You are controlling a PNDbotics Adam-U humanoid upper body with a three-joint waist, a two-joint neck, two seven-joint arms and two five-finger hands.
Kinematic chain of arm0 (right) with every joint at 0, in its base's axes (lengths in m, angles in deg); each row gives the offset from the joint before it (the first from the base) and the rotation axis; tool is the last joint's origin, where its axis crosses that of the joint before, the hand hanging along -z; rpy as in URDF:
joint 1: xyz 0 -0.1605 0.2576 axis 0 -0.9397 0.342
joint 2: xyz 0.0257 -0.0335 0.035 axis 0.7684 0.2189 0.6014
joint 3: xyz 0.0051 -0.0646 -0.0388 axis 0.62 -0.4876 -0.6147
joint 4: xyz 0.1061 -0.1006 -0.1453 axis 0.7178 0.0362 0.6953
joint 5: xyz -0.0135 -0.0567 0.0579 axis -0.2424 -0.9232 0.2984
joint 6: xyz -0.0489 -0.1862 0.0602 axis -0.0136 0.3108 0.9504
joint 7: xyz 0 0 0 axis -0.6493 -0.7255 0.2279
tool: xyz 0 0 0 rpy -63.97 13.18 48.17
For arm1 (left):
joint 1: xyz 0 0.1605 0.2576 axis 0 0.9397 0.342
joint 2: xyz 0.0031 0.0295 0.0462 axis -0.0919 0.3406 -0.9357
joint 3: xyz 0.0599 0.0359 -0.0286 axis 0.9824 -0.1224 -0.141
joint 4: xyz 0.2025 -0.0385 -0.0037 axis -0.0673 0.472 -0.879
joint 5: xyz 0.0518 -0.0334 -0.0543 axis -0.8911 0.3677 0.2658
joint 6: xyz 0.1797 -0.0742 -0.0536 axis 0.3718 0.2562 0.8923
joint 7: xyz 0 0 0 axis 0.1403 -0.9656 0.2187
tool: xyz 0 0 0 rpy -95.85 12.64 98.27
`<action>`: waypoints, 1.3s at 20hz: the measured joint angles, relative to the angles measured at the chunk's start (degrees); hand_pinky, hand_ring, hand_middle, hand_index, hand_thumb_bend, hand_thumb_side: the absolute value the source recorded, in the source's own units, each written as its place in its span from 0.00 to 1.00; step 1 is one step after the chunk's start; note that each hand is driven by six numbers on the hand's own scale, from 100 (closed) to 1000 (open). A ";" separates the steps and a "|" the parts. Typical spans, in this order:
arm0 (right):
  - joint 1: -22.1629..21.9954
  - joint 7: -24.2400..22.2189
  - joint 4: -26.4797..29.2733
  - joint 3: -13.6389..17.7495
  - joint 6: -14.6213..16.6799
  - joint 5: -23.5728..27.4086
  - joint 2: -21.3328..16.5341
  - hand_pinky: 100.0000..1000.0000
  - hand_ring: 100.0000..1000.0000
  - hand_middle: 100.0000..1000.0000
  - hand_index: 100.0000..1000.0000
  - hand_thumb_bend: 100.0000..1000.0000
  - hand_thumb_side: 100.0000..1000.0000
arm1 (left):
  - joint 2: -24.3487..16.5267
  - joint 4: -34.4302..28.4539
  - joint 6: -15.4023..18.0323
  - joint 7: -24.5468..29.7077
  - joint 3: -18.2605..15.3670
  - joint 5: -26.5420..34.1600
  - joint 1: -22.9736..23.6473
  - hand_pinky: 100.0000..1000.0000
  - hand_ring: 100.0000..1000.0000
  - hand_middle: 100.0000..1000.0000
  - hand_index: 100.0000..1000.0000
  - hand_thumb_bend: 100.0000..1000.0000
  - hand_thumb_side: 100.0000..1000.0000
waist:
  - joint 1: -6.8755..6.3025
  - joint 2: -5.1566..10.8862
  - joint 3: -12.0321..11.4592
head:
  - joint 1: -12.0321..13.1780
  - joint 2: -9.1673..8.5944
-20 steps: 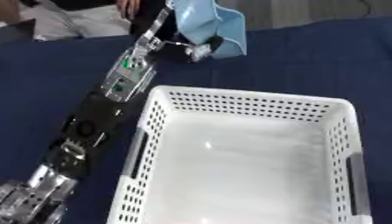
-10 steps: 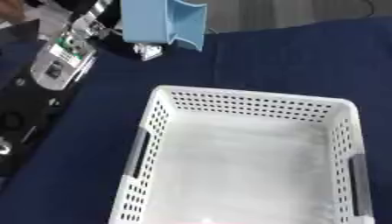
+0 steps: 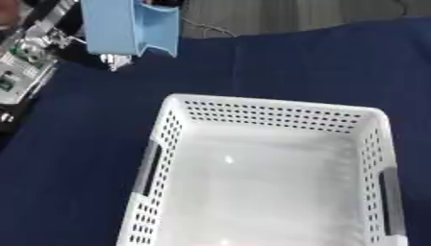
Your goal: Pick up objects on the table and place them in the box.
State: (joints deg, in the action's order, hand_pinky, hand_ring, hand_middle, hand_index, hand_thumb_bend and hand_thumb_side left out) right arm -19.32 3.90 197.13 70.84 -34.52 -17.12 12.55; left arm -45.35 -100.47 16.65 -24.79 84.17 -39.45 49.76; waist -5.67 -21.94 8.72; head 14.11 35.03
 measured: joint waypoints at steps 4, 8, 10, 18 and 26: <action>0.00 -0.22 0.00 -0.04 -0.22 0.43 0.00 0.74 0.63 0.64 0.00 0.00 0.82 | 0.02 -4.02 -3.28 0.78 2.99 1.00 0.00 0.00 0.00 0.00 0.05 0.00 0.00 | 0.05 0.02 0.33 | 0.00 0.00; 0.00 -0.27 0.00 -0.19 -0.27 0.71 0.00 0.74 0.63 0.64 0.00 0.00 0.82 | 0.03 -7.93 -8.72 1.97 7.60 2.30 -0.46 0.00 0.00 0.00 0.06 0.00 0.05 | 0.01 0.40 0.36 | 0.01 0.00; 0.00 -0.33 0.00 -0.31 -0.33 0.85 0.00 0.74 0.63 0.64 0.00 0.00 0.82 | 0.25 -9.42 -11.64 2.46 9.73 2.34 -1.35 0.00 0.00 0.00 0.08 0.00 0.15 | 0.01 0.48 0.40 | 0.02 0.01; 0.00 -0.47 0.00 -0.35 -0.47 1.04 0.00 0.74 0.63 0.64 0.00 0.00 0.82 | 4.42 -16.72 -18.61 8.30 14.72 2.85 -3.91 0.00 0.06 0.23 0.24 0.00 0.25 | 0.18 0.50 0.62 | 0.05 0.05; -0.22 -0.44 0.00 -0.35 -0.44 0.88 0.00 0.74 0.63 0.64 0.00 0.00 0.82 | 4.65 -25.90 -20.29 16.20 16.55 6.50 -4.11 0.20 0.25 0.39 0.40 0.00 0.56 | 0.17 0.68 0.53 | 0.05 0.46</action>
State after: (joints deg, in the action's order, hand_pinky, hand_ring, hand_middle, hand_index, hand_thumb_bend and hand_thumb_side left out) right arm -19.53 3.45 197.13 70.49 -34.96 -16.24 12.55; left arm -40.70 -126.37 -3.64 -8.59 100.72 -32.96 45.64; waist -5.49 -21.26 9.26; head 14.15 35.49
